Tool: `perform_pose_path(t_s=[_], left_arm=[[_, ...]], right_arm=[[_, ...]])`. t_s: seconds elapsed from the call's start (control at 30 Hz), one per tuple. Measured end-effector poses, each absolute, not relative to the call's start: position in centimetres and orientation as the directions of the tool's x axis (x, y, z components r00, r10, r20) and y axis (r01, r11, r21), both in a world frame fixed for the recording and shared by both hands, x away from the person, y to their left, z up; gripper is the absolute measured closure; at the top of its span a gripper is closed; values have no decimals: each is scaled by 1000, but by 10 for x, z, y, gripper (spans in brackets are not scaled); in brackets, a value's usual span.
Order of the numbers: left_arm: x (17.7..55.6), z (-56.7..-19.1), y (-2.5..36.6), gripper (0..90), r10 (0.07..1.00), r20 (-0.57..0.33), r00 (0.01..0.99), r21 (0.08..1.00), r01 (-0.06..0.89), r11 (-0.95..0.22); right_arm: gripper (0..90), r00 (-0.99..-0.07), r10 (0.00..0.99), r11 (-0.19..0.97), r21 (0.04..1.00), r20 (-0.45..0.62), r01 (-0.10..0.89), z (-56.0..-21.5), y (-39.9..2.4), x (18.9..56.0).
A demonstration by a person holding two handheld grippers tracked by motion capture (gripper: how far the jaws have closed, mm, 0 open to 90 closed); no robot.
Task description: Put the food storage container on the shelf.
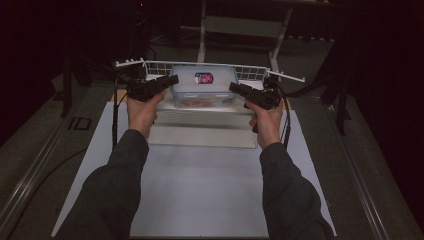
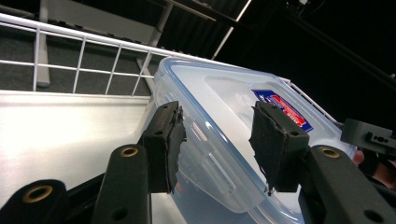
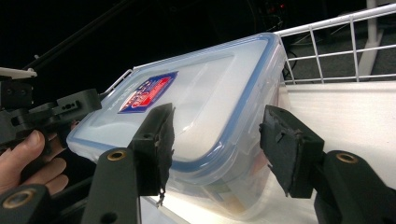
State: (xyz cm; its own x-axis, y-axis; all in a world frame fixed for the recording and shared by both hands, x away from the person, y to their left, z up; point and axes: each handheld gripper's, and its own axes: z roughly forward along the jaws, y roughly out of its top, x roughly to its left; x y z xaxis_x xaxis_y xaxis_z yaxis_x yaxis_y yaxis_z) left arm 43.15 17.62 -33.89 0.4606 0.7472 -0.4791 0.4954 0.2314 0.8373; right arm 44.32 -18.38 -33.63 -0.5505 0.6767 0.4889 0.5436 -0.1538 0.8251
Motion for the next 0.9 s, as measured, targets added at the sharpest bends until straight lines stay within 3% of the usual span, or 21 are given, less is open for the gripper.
perform_pose_path(t_s=[0.17, 0.33, 0.47, 0.7, 0.9], left_arm=[[430, -338, 175, 536, 760, -462, 457, 846, 484, 224], [415, -330, 177, 609, 779, -388, 492, 882, 443, 159], [399, -322, 177, 669, 789, -305, 533, 915, 395, 86], [374, -322, 168, 858, 765, -166, 622, 943, 326, -60], [372, -336, 152, 880, 784, -52, 619, 917, 340, -208]], right_arm=[[443, -551, 686, -145, 832, 475, 536, -335, -183, 442], [436, -566, 717, -101, 865, 406, 492, -329, -183, 433], [406, -586, 735, -55, 891, 342, 451, -321, -184, 423], [365, -629, 744, 43, 923, 226, 382, -309, -186, 395], [362, -666, 719, 109, 914, 199, 391, -315, -189, 374]])
